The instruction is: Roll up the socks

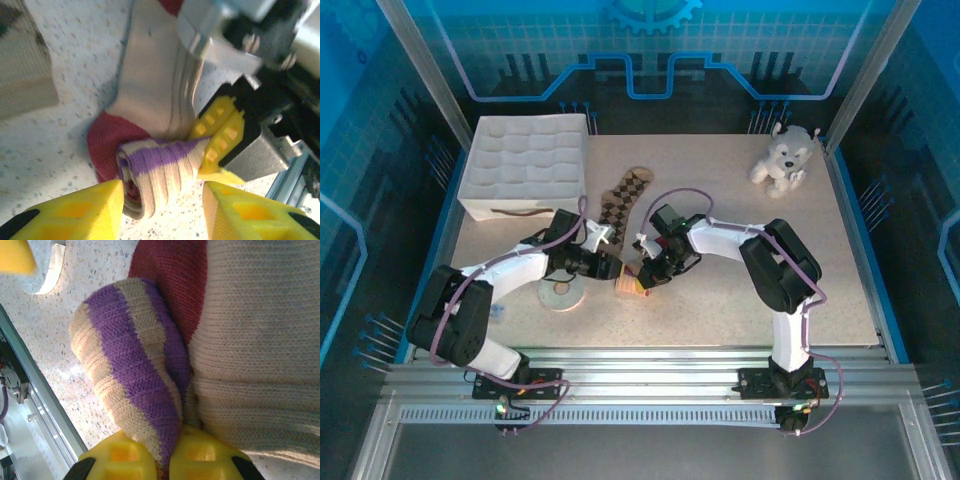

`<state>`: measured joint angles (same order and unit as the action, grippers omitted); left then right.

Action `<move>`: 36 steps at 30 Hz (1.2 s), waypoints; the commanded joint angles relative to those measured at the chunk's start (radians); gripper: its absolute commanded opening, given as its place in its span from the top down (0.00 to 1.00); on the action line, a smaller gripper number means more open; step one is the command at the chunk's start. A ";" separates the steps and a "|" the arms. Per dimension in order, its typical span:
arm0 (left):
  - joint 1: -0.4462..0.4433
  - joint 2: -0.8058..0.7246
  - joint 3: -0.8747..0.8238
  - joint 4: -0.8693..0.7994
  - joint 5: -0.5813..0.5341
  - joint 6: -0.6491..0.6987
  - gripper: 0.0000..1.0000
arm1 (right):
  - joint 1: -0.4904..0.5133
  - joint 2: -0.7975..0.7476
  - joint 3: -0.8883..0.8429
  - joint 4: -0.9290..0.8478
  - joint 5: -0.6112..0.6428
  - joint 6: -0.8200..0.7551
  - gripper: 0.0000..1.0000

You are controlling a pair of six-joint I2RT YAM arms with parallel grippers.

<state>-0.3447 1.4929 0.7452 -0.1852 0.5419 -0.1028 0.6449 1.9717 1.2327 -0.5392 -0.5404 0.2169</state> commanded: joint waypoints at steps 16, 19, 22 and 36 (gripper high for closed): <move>-0.112 0.126 0.017 0.043 -0.134 0.027 0.58 | 0.000 0.104 0.007 -0.058 0.099 -0.009 1.00; -0.124 0.134 0.004 0.040 -0.169 0.014 0.60 | 0.001 0.082 -0.007 -0.035 0.096 -0.001 0.96; -0.133 0.141 -0.010 0.041 -0.202 -0.006 0.62 | 0.007 0.035 -0.031 0.005 0.099 0.008 0.85; -0.154 0.168 0.076 -0.093 -0.324 -0.078 0.66 | 0.012 -0.343 -0.233 0.290 0.246 0.194 0.58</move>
<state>-0.4961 1.6321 0.8078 -0.1780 0.3019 -0.1543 0.6552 1.6951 1.0351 -0.3496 -0.3580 0.3408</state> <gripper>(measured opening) 0.344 0.417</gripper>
